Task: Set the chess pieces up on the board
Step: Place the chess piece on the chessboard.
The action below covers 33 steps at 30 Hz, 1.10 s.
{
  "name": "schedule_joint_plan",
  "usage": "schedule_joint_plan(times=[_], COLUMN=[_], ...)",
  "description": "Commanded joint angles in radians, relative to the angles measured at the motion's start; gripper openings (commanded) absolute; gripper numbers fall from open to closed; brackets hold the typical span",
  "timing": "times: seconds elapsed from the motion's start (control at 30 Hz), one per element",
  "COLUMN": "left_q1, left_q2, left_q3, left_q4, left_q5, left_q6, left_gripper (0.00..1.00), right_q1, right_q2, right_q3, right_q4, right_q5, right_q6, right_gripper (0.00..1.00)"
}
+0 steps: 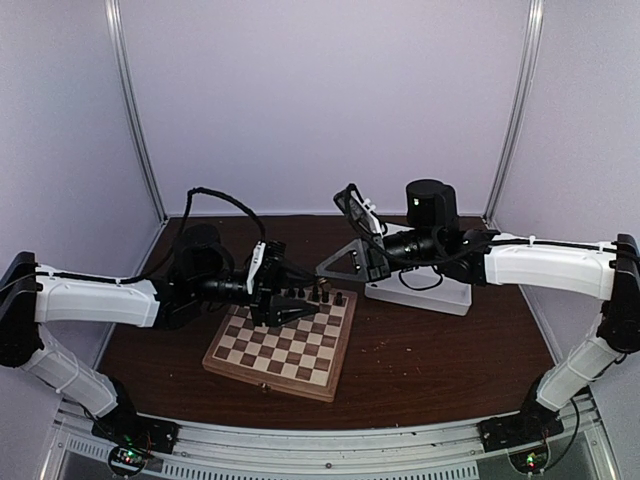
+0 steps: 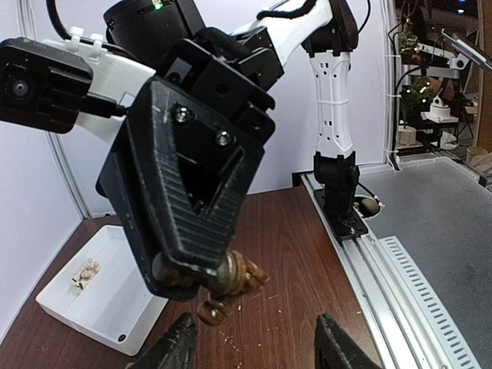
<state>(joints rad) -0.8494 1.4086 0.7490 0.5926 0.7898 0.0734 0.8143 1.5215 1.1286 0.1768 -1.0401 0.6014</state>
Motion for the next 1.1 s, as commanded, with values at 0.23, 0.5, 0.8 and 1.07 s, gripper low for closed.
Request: schedule_joint_plan(times=[0.23, 0.5, 0.8, 1.07], left_q1=[-0.008, -0.008, -0.008, -0.008], left_q2=[0.01, 0.009, 0.01, 0.016], left_q3=[0.033, 0.033, 0.03, 0.033], left_q4=[0.071, 0.075, 0.074, 0.065], left_q5=[0.006, 0.012, 0.014, 0.011], left_q6=[0.009, 0.01, 0.011, 0.01], left_gripper=[0.55, 0.46, 0.32, 0.23], right_q1=[0.014, 0.015, 0.016, 0.015], right_q2=[0.012, 0.015, 0.012, 0.002], right_q3=[0.023, 0.022, 0.028, 0.033], right_q4=[0.027, 0.012, -0.011, -0.054], right_q5=[-0.024, -0.014, -0.002, 0.016], right_q6=[-0.008, -0.023, -0.045, -0.076], right_gripper=[0.1, 0.1, 0.1, 0.1])
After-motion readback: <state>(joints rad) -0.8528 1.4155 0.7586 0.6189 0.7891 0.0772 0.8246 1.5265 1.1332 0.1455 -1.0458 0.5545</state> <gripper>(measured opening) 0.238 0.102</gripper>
